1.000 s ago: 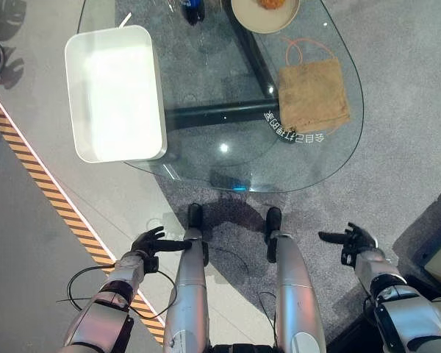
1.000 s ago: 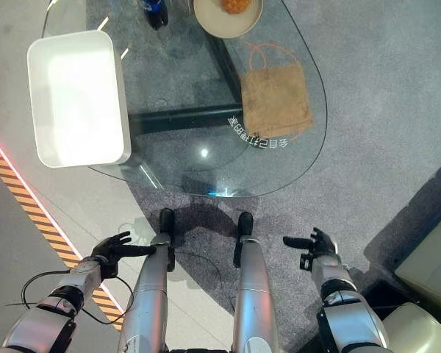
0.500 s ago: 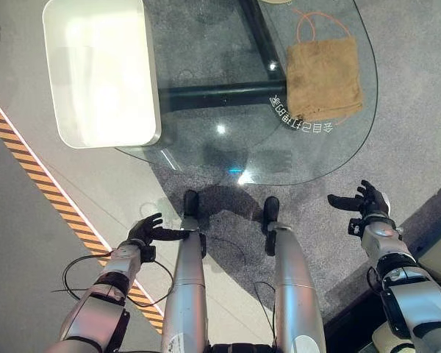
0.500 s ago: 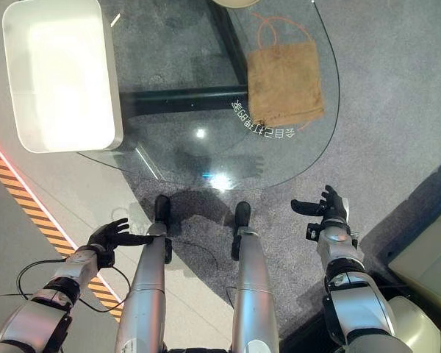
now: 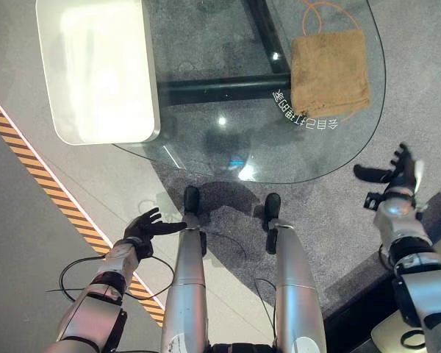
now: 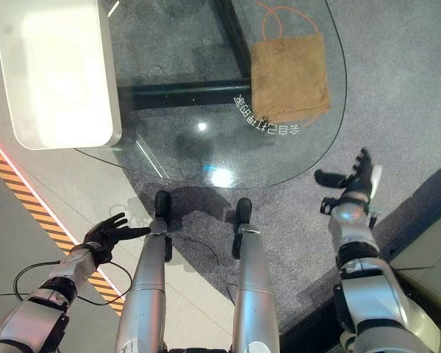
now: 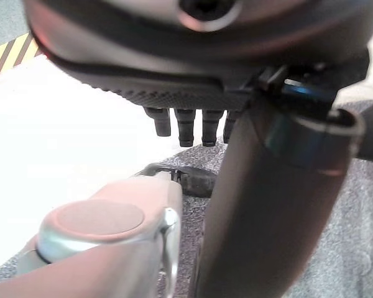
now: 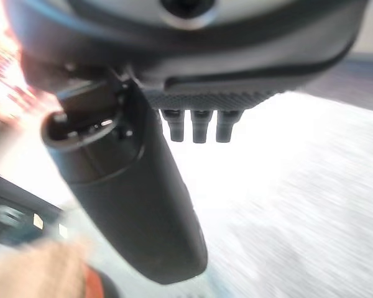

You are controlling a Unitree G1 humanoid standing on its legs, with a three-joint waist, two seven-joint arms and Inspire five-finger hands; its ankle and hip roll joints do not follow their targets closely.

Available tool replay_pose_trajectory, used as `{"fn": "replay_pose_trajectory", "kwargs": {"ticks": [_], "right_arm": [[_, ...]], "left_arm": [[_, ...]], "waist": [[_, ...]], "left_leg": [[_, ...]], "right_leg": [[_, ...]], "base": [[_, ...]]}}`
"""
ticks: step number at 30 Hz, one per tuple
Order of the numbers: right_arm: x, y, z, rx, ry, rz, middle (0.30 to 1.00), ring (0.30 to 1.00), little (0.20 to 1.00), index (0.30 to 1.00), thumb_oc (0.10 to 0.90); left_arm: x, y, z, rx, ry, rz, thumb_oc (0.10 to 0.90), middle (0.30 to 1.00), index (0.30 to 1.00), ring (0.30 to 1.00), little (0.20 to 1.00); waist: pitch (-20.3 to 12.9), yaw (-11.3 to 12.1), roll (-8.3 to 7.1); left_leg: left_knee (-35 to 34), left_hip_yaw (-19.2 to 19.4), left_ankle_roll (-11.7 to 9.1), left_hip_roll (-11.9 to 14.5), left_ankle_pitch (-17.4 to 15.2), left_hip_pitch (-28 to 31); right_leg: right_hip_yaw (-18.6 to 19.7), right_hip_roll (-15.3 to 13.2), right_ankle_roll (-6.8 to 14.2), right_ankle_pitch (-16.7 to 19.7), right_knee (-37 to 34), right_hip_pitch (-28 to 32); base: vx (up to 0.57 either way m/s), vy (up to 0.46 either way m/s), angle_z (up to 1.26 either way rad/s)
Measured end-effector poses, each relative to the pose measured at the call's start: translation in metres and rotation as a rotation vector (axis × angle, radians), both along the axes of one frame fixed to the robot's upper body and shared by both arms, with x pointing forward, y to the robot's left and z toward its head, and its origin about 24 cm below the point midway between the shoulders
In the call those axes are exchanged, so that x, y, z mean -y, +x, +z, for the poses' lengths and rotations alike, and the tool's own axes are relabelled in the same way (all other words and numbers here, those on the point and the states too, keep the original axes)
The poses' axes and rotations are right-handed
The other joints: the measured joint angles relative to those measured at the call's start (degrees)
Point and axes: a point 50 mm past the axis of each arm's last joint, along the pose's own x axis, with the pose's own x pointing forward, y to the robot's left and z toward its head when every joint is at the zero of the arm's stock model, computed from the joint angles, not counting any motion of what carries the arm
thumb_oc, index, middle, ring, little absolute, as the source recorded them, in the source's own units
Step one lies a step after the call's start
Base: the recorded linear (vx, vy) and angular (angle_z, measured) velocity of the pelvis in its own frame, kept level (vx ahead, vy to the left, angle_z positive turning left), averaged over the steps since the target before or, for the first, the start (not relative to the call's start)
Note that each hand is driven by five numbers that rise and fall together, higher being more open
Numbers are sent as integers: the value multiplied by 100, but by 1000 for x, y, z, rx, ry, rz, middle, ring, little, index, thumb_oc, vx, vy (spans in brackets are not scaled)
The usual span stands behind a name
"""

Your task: Wipe the table with a cloth and put it in the basket.

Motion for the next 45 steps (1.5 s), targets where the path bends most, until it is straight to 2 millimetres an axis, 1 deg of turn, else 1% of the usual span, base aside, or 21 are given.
{"fn": "replay_pose_trajectory", "kwargs": {"ticks": [3,5,8,10,12,16,21,23,26,30,33,36,38,43,45], "right_arm": [[2,3,41,106,-67,-56,900,900,900,900,800],[1,5,57,151,-84,-75,900,900,900,900,800],[-12,12,82,197,-149,-60,900,900,900,900,800],[-23,17,96,211,-213,-42,900,900,900,900,800],[-32,18,105,227,-284,-19,900,900,900,900,800],[-62,24,130,246,-479,50,900,900,900,900,800],[-98,29,160,225,-715,141,900,900,900,900,800],[-110,31,168,193,-829,177,900,900,900,900,800],[-121,32,176,146,-923,215,900,900,900,900,800],[-124,34,179,71,-954,250,900,900,900,900,800],[-122,37,175,-5,-960,284,900,900,900,900,800],[-123,39,169,-73,-970,313,900,900,900,900,800],[-120,41,165,-122,-971,322,900,900,900,900,800],[-105,44,157,-240,-935,287,900,900,900,900,800],[-102,45,155,-266,-925,279,900,900,900,900,800]], "left_arm": [[1,-2,-3,0,-1,1,800,900,900,900,900],[1,-2,-2,3,-2,2,800,900,900,900,900],[0,-2,-1,9,-12,15,800,900,900,900,900],[1,-1,-1,12,-14,9,800,900,900,900,900],[3,1,2,26,-18,0,800,900,900,900,900],[4,3,4,37,-33,3,800,900,900,900,900],[4,2,3,29,-37,-1,800,900,900,900,900],[5,2,3,27,-39,-4,800,900,900,900,900],[5,2,4,33,-40,-9,800,900,900,900,900],[4,1,4,28,-37,-9,800,900,900,900,900],[4,1,4,29,-39,-12,800,900,900,900,900],[5,-2,2,33,-42,-20,800,900,900,900,900],[6,-3,1,26,-40,-23,800,900,900,900,900],[5,-4,-1,19,-31,-32,800,900,900,900,900],[5,-5,-1,15,-30,-31,800,900,900,900,900]], "waist": [[2,41,3],[2,103,3],[2,152,3],[2,183,3],[2,244,3],[2,273,3],[2,271,4],[2,308,3],[2,377,4],[2,483,4],[2,560,3],[2,569,3],[2,570,4],[2,584,4],[1,583,5]], "left_leg": [[-10,0,-19,-10,13,-75],[-15,2,-18,-19,13,-75],[-82,2,-12,-29,20,-72],[-103,5,-9,-40,27,-72],[-118,6,-10,-42,28,-72],[-304,3,-26,-46,153,-62],[-509,-6,-33,-41,293,-61],[-543,-24,-32,-42,309,-64],[-626,-56,-59,-42,367,-63],[-686,-78,-72,-53,408,-61],[-686,-85,-72,-59,418,-60],[-686,-110,-66,-70,434,-60],[-685,-131,-67,-83,452,-59],[-707,-177,-80,-98,507,-61],[-716,-182,-84,-98,518,-61]], "right_leg": [[3,-4,18,121,-93,-18],[7,-13,15,125,-113,-9],[0,-30,15,133,-167,-7],[1,-41,18,135,-183,-7],[-1,-44,18,135,-192,-6],[-23,-58,27,206,-323,-11],[-53,-64,42,306,-494,-12],[-84,-73,40,309,-513,-9],[-133,-86,32,320,-553,-9],[-161,-104,32,320,-562,-6],[-164,-110,32,320,-554,-3],[-180,-119,32,320,-537,0],[-193,-130,31,319,-512,0],[-247,-158,30,316,-466,-1],[-252,-160,30,316,-466,-1]], "base": [[0,0,0],[0,0,0],[3,34,2],[0,0,0],[0,0,0],[4,2,2],[9,-23,2],[17,-23,5],[17,-29,5],[24,-32,4],[21,-14,1],[17,-7,2],[24,-17,5],[17,-8,4],[45,-9,0]]}}
